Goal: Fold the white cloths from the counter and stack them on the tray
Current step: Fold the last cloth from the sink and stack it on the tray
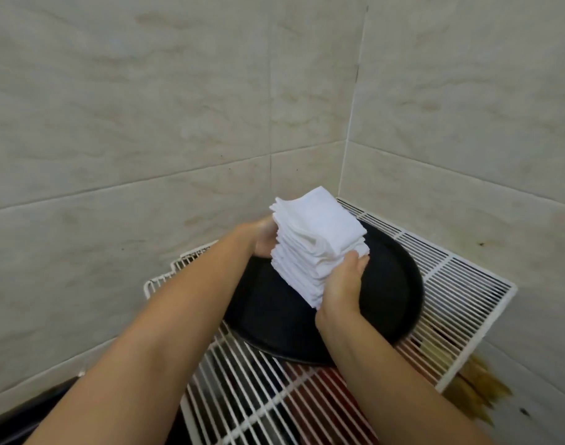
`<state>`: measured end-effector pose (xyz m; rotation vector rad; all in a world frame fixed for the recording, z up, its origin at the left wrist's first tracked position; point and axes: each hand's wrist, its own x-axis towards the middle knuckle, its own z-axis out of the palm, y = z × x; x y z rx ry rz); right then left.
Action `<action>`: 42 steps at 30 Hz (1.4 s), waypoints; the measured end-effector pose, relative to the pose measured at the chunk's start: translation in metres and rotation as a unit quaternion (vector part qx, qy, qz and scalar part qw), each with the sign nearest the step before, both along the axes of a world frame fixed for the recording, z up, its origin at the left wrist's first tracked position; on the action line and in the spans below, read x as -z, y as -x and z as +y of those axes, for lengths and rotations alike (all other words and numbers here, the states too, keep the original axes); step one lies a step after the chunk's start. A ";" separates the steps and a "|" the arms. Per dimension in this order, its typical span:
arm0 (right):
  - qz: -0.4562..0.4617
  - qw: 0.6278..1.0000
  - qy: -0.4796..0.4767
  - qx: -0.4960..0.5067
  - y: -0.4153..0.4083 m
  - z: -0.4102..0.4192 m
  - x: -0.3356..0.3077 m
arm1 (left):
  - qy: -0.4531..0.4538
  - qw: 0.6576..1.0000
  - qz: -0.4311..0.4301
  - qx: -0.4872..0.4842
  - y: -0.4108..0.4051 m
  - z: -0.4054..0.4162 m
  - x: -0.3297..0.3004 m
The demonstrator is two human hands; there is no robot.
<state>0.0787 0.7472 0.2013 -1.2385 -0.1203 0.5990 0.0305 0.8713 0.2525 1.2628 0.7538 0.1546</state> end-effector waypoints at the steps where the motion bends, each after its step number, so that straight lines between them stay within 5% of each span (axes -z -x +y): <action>1: 0.002 1.000 0.006 0.015 0.002 0.007 0.000 | -0.006 1.000 0.002 0.010 0.000 0.002 0.001; 12: 0.023 0.998 0.051 -0.006 -0.021 -0.008 -0.021 | 0.032 0.998 -0.051 0.012 0.003 0.010 0.012; 17: -0.045 0.990 0.067 -0.111 -0.104 -0.017 -0.048 | 0.102 0.963 -0.111 -0.222 0.023 -0.002 0.031; 20: -0.058 0.948 0.109 -0.294 -0.134 0.005 -0.050 | 0.121 0.923 -0.143 -0.336 0.035 -0.039 0.026; 23: -0.061 0.881 0.139 -0.449 -0.143 0.026 -0.037 | 0.085 0.930 -0.119 -0.336 0.021 -0.074 0.004; 29: -0.047 0.821 0.067 -0.564 -0.131 0.035 -0.047 | 0.035 0.934 -0.106 -0.340 -0.011 -0.085 -0.013; 35: -0.078 0.815 0.081 -0.569 -0.131 0.031 -0.051 | 0.050 0.899 -0.119 -0.418 -0.022 -0.101 -0.007; 42: -0.035 0.813 0.071 -0.578 -0.144 0.034 -0.044 | 0.042 0.897 -0.098 -0.430 -0.036 -0.108 -0.010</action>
